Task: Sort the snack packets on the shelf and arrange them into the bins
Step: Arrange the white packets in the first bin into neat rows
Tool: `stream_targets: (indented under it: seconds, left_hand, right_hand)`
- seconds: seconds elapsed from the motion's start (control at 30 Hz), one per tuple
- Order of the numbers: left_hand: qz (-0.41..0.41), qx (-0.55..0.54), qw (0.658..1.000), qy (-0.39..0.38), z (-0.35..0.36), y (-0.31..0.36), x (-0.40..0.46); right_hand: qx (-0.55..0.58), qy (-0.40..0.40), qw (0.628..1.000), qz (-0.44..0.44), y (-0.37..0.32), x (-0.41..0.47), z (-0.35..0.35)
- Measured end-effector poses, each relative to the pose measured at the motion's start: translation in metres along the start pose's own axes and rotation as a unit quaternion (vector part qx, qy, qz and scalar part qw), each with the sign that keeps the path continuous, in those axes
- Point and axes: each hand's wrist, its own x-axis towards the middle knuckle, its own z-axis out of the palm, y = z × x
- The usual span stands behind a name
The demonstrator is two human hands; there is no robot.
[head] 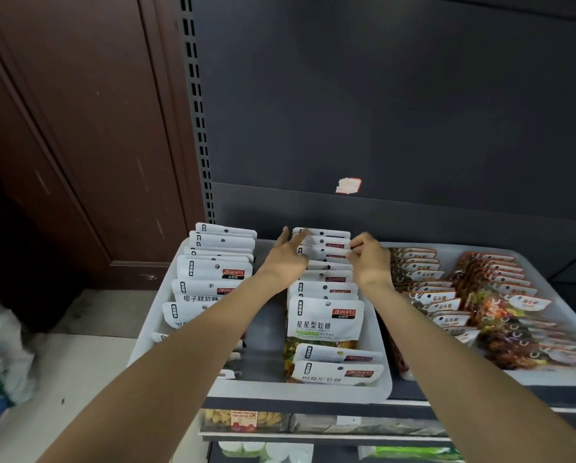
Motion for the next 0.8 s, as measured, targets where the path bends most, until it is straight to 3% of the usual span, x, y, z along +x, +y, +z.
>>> stream_targets:
  seconds: [0.27, 0.4, 0.53, 0.7, 0.8]
  left_hand:
    - [0.034, -0.084, 0.996, -0.001, -0.003, -0.004, -0.014]
    - [-0.034, -0.169, 0.985, -0.004, 0.002, -0.004, -0.011]
    - [-0.034, -0.212, 0.977, 0.014, 0.008, -0.002, -0.005]
    - [-0.056, -0.263, 0.963, 0.033, 0.012, -0.007, -0.007]
    - [-0.059, -0.240, 0.969, 0.015, 0.014, -0.004, -0.012]
  right_hand:
    - [0.025, -0.015, 0.998, -0.056, 0.010, -0.010, -0.012]
    - [0.077, -0.098, 0.992, 0.017, 0.009, -0.013, -0.005]
    - [0.112, -0.146, 0.983, 0.003, -0.001, -0.009, -0.006]
    - [0.204, -0.140, 0.968, 0.037, 0.008, -0.020, -0.001]
    - [0.255, -0.121, 0.959, 0.035, 0.013, -0.032, -0.004]
